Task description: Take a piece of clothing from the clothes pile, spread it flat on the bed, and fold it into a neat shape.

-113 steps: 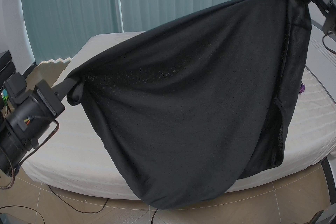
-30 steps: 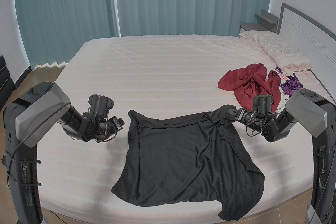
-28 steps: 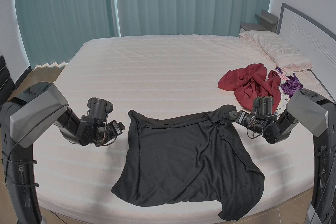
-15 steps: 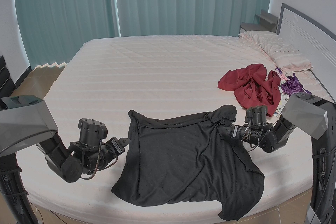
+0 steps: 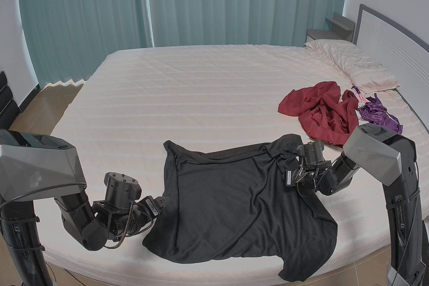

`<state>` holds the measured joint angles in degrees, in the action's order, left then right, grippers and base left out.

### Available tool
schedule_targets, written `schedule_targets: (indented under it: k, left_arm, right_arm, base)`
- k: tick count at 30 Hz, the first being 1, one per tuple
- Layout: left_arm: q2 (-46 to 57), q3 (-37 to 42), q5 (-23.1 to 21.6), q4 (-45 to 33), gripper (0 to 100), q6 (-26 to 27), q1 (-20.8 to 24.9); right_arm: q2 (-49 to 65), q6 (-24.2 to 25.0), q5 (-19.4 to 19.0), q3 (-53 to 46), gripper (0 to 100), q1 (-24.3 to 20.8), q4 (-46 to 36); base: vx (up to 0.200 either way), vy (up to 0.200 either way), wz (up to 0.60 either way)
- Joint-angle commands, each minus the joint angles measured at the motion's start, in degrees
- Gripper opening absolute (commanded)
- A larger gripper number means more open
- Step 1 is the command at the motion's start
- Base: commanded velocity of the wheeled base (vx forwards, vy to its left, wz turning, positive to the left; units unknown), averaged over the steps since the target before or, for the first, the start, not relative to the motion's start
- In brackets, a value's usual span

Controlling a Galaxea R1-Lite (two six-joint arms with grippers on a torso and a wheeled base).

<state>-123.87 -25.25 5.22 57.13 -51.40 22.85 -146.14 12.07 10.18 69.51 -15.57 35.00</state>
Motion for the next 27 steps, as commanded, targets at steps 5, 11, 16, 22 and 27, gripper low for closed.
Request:
schedule_targets:
  k: [5,11,16,22,27]
  left_arm:
    - [-1.55,0.11,-1.09,0.09,100,-0.02,-0.08]
    - [-2.52,0.02,-1.17,0.09,100,0.07,-0.08]
    - [-3.84,-0.33,-1.17,0.09,100,0.07,-0.08]
    - [-4.36,-0.42,-1.17,0.09,100,0.07,-0.08]
    - [-5.42,-0.59,-1.17,0.09,100,0.24,-0.35]
  right_arm:
    - [-1.87,0.24,2.56,4.76,0,0.54,-2.30]
    - [3.76,1.38,1.16,-0.34,0,2.47,-2.30]
    - [5.43,1.47,-0.95,-1.92,0,5.99,-1.86]
    - [4.72,1.64,-7.98,-5.26,0,8.18,3.67]
    - [4.64,1.82,-10.18,-6.32,100,8.27,6.13]
  base:
    - [0.000,0.000,0.00]
    - [0.000,0.000,0.00]
    - [0.000,0.000,0.00]
    - [0.000,0.000,0.00]
    - [0.000,0.000,0.00]
